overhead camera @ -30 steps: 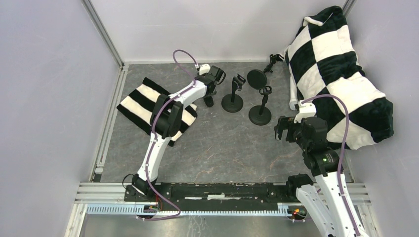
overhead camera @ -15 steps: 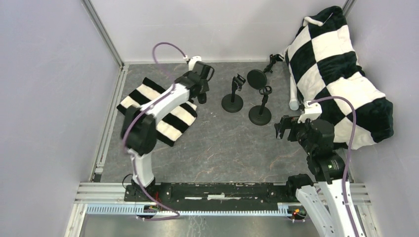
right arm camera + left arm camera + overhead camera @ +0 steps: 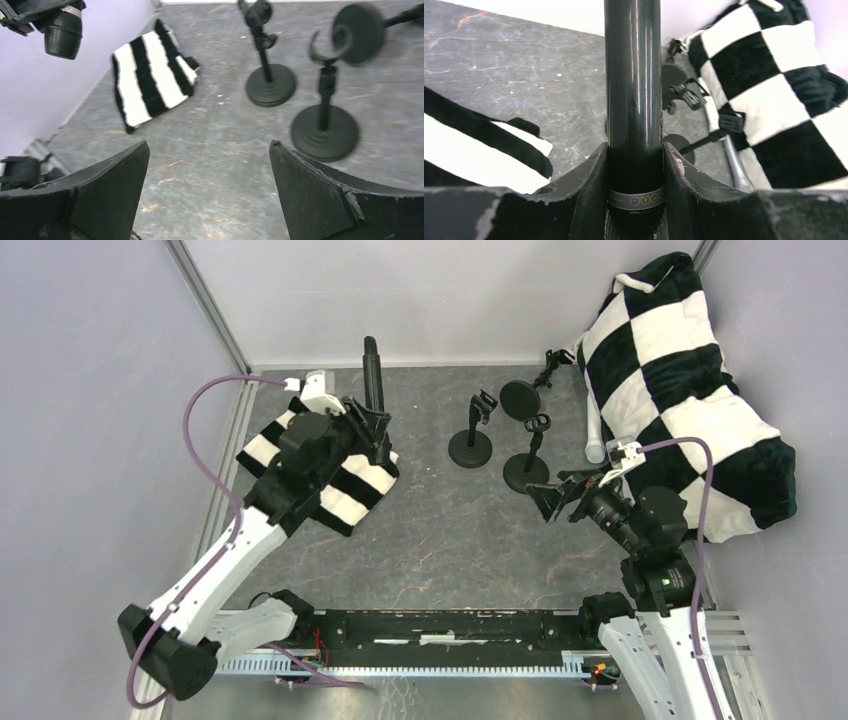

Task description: Attach the microphones to the stand

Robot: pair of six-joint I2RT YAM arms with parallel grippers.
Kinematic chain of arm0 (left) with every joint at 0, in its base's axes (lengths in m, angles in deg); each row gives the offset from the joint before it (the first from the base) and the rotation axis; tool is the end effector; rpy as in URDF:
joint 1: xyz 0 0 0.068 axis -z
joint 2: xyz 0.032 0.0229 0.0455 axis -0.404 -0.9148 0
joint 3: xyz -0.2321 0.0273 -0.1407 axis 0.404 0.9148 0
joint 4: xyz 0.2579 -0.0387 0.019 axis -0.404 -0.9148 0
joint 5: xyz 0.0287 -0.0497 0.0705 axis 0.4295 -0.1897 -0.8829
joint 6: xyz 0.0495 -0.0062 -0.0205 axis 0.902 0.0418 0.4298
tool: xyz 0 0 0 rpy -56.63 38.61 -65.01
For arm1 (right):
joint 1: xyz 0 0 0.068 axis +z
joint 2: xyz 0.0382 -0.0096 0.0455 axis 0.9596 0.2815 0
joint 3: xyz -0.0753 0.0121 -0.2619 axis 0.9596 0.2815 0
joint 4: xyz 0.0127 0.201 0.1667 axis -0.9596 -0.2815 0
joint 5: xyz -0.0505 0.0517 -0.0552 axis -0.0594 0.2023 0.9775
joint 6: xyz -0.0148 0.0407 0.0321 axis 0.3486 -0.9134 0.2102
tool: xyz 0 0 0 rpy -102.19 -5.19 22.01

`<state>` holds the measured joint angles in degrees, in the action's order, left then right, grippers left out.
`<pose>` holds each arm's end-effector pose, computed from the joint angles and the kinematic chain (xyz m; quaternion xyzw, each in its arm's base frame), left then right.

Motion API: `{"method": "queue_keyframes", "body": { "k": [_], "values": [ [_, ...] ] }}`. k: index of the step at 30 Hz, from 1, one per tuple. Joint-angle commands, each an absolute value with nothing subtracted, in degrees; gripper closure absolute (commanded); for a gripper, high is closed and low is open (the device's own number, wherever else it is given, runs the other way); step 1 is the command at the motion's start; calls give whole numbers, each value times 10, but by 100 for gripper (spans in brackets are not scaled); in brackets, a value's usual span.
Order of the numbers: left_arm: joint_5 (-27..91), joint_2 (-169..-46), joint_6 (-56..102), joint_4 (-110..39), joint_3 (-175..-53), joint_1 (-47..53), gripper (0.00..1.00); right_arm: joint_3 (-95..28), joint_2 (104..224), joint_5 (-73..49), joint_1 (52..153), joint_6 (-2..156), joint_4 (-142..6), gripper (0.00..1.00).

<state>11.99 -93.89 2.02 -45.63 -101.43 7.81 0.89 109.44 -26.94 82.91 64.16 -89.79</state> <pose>0.2157 -0.1244 0.3786 -0.0693 0.7622 -0.2711 0.5838 0.1082 0.0314 0.3364 -0.0611 0.7484 0.3029 0.5869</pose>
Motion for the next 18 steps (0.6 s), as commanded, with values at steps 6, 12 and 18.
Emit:
{"method": "queue_keyframes", "body": {
  "k": [6,12,18],
  "values": [
    [260,-817,25,-381,-965,81,98,42,1132,-367,859,493,-705,4],
    [274,-783,-41,-303,-913,81,98,26,1182,-288,990,472,-643,7],
    [271,-775,-48,-305,-913,81,98,-6,1267,-189,1156,478,-576,8]
  ]
}}
